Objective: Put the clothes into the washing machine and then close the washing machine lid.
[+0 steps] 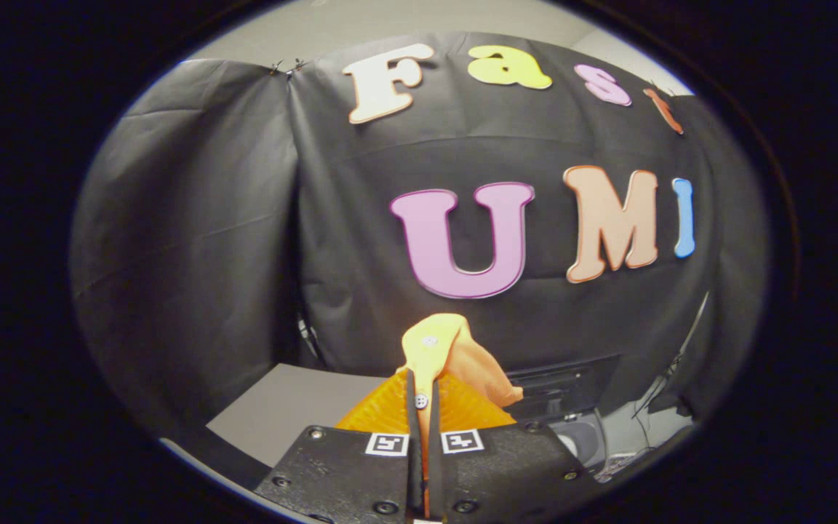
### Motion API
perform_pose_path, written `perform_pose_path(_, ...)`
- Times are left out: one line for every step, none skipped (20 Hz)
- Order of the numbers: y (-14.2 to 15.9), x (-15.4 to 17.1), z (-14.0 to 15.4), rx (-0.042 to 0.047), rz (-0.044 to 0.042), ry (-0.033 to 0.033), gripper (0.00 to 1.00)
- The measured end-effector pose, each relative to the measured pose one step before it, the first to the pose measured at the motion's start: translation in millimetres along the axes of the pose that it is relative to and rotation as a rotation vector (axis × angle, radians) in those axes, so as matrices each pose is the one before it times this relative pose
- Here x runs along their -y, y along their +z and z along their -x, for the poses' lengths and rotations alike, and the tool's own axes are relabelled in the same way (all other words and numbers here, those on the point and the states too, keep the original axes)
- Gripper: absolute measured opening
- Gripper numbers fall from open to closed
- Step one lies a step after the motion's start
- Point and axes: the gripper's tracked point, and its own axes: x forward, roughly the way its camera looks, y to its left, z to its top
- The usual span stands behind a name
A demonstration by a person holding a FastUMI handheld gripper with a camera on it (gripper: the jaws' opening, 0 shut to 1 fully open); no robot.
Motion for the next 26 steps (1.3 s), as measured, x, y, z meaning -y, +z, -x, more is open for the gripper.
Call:
perform_pose_path(4.65,16.24,0.81,0.01546,0.00982,-0.03185,0.02)
perform_pose_path(6.42,14.07,-0.28,0.03051,0.00980,-0.02334,0.02)
perform_pose_path(6.60,10.06,1.60,0.02346,0.01295,-0.01226,0.02)
perform_pose_path(7.01,11.47,1.37,0.03331,0.00281,-0.01685,0.02)
perform_pose_path(3.59,11.06,-1.31,0.02108,0.00030,-0.01761,0.02)
perform_pose_path(0.87,10.46,-0.16,0.02212,0.00304,-0.01943,0.02)
perform_pose_path(-0.27,11.36,-1.31,0.02037,0.00677,-0.02065,0.02)
perform_pose_path(-2.59,8.45,-2.70,0.01228,0.00996,-0.01457,0.02)
perform_pose_path(-6.80,6.80,-3.18,0.00430,0.01431,-0.00532,0.02)
perform_pose_path(-10.96,3.81,-3.54,-0.01091,0.01003,0.00254,0.02)
perform_pose_path(-11.71,5.35,-5.63,-0.01946,0.02941,0.00252,0.02)
perform_pose_path(-14.42,8.54,-4.77,-0.02471,0.04359,-0.01030,0.02)
perform_pose_path(-15.53,4.97,-2.64,-0.02000,0.04423,-0.00398,0.02)
perform_pose_path(-16.05,-4.24,-7.17,-0.01163,0.04538,0.01779,0.03)
perform_pose_path(-15.06,-1.84,-5.27,-0.00817,0.04210,0.01110,0.02)
perform_pose_path(-20.43,0.17,-4.94,-0.01963,0.03067,-0.00125,0.02)
perform_pose_path(-20.10,-2.55,-3.73,-0.02530,0.00311,0.00444,0.02)
perform_pose_path(-23.56,-7.28,-4.00,-0.02562,-0.01042,0.01481,0.03)
perform_pose_path(-18.17,-4.51,-5.23,-0.02520,-0.00552,0.00582,0.03)
perform_pose_path(-16.37,-1.45,-4.72,-0.02553,0.00087,0.00125,0.03)
perform_pose_path(-13.51,-1.35,-4.85,-0.01791,-0.00972,0.00427,0.03)
perform_pose_path(-16.17,-0.02,-7.40,-0.01733,-0.01653,0.00919,0.03)
perform_pose_path(-14.66,0.84,-6.15,-0.01416,-0.01842,0.00193,0.03)
perform_pose_path(-11.25,1.42,-5.49,-0.01344,-0.01906,0.00219,0.03)
perform_pose_path(-14.24,0.90,-6.72,-0.01748,-0.01498,-0.00172,0.03)
perform_pose_path(-13.54,-0.19,-4.38,-0.01915,-0.01638,-0.00156,0.03)
